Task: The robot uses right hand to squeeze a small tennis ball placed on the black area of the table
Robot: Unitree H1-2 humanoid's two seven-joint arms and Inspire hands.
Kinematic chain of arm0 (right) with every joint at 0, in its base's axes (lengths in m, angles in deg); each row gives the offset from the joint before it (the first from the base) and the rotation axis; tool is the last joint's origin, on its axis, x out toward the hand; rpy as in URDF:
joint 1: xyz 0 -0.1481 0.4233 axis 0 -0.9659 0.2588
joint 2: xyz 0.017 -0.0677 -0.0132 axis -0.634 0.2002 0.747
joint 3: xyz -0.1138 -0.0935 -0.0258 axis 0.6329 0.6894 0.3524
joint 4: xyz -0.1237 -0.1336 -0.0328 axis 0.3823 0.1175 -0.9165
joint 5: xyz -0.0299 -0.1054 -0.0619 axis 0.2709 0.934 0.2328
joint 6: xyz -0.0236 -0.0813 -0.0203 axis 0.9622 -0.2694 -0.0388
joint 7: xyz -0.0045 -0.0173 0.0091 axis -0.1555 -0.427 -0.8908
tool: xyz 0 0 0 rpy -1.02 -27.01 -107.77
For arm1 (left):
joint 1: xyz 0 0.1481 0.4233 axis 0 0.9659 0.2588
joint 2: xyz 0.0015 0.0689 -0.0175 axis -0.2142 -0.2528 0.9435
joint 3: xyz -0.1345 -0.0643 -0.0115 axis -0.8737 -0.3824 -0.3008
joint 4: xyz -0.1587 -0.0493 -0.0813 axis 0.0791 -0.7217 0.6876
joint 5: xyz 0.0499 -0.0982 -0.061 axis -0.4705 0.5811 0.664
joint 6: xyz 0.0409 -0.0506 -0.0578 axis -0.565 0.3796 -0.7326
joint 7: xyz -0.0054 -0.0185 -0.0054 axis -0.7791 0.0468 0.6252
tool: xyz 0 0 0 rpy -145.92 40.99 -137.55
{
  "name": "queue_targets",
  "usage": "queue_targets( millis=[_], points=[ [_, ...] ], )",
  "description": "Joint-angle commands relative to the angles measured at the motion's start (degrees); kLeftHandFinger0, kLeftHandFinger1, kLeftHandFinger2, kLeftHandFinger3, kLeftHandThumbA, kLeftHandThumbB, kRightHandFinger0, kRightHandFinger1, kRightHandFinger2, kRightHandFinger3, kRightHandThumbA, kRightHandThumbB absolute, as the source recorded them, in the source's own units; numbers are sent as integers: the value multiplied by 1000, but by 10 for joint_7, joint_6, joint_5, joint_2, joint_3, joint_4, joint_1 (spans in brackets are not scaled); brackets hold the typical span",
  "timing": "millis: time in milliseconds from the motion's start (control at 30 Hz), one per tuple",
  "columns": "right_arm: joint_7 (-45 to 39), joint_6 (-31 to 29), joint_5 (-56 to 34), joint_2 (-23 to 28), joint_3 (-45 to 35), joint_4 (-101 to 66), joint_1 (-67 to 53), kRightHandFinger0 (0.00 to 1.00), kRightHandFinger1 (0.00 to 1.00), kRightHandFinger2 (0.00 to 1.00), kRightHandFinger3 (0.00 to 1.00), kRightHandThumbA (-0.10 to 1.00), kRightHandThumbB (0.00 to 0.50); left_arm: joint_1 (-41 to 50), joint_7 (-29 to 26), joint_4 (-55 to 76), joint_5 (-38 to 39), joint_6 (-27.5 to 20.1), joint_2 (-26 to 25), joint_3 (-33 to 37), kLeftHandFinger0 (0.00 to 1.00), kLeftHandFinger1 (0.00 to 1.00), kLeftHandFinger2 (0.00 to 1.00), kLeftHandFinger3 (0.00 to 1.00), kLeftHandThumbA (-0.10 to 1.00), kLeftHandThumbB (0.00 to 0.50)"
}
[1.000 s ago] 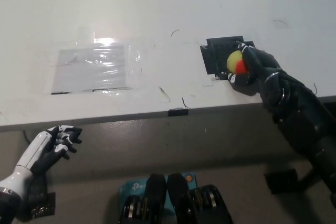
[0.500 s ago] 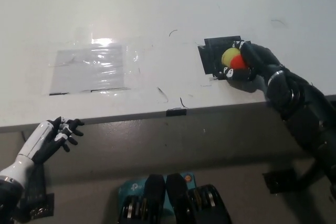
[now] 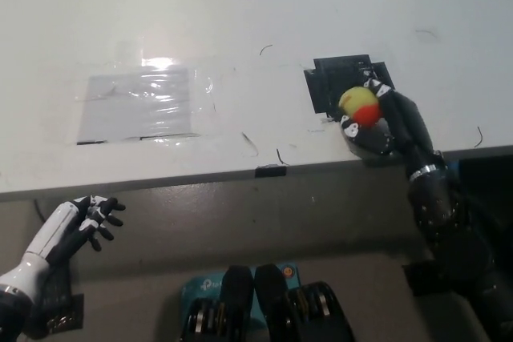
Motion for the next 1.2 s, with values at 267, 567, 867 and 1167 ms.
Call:
queue_targets(
  millis=[267,567,867,1167],
  points=[
    [21,-34,-156,-38,-164,-150,32,0,0,235,230,-100,148,-12,1,14,1,-17,-7,-6,373,437,508,603,955,108],
    [-9,-14,-189,-60,-180,-199,0,0,0,18,44,-100,207,-13,0,21,-2,-11,-4,-6,396,455,548,648,936,89],
    [-18,-17,-222,-93,-179,-206,-37,0,0,121,95,-100,192,-6,1,35,-6,-3,-4,-6,408,465,563,659,930,66],
    [1,-17,-192,-91,-175,-204,-36,0,0,172,158,-100,177,-9,-1,31,-3,-4,-2,-9,413,472,569,663,908,47]
  ],
)
